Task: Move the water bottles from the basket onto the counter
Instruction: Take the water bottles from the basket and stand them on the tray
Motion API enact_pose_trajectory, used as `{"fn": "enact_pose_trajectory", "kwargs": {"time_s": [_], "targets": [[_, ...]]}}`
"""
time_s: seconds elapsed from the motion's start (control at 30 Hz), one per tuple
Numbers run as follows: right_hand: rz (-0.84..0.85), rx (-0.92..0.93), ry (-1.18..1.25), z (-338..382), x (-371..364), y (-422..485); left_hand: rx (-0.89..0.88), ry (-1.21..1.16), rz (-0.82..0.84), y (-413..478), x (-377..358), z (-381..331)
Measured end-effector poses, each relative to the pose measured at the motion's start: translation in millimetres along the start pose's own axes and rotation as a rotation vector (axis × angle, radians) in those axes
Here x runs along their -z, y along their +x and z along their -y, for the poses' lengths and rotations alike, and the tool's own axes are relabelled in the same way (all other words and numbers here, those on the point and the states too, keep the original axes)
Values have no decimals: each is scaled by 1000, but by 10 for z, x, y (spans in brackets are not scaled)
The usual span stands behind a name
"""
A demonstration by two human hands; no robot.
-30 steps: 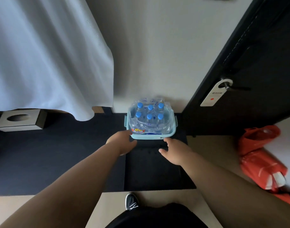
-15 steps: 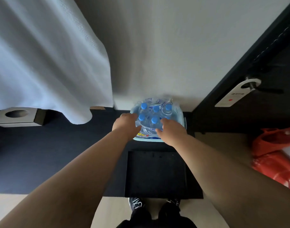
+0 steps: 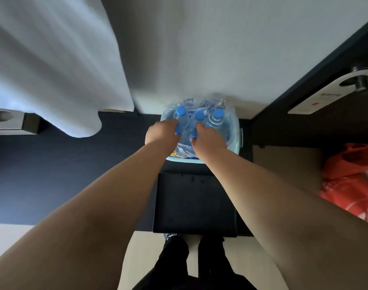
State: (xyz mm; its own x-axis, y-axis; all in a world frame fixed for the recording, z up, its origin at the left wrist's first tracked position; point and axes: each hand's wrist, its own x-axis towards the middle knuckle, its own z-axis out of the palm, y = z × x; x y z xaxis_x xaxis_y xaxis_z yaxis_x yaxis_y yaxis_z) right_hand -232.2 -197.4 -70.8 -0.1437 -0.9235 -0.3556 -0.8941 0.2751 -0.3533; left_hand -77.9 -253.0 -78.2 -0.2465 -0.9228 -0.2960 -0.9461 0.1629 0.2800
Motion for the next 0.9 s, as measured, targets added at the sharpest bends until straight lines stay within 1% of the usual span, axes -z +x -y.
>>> {"fn": "enact_pose_trajectory", "kwargs": {"time_s": [0.13,0.23,0.37,0.5,0.7,0.8,0.9], "targets": [[-53,8,73,42,71,-96,-38,-43,-72,-97,130,-48],[-150,14,147,109,252,-249,-52,-180,-137,-235,339,-97],[-242,83,189,209,610,-524,-64,-337,-213,-501,696,-131],[-345,122,272,353,936,-827,-102,-424,-314,-823,1044,-171],[-467,185,312,488,1210,-1267,-203,-449,-407,-1261,1417,-234],[-472,201,329,523,1253,-1450,-236,-437,-427,-1447,1463,-239],[-450,230,318,525,1189,-1611,-229,-406,-390,-1584,1383,-198]]}}
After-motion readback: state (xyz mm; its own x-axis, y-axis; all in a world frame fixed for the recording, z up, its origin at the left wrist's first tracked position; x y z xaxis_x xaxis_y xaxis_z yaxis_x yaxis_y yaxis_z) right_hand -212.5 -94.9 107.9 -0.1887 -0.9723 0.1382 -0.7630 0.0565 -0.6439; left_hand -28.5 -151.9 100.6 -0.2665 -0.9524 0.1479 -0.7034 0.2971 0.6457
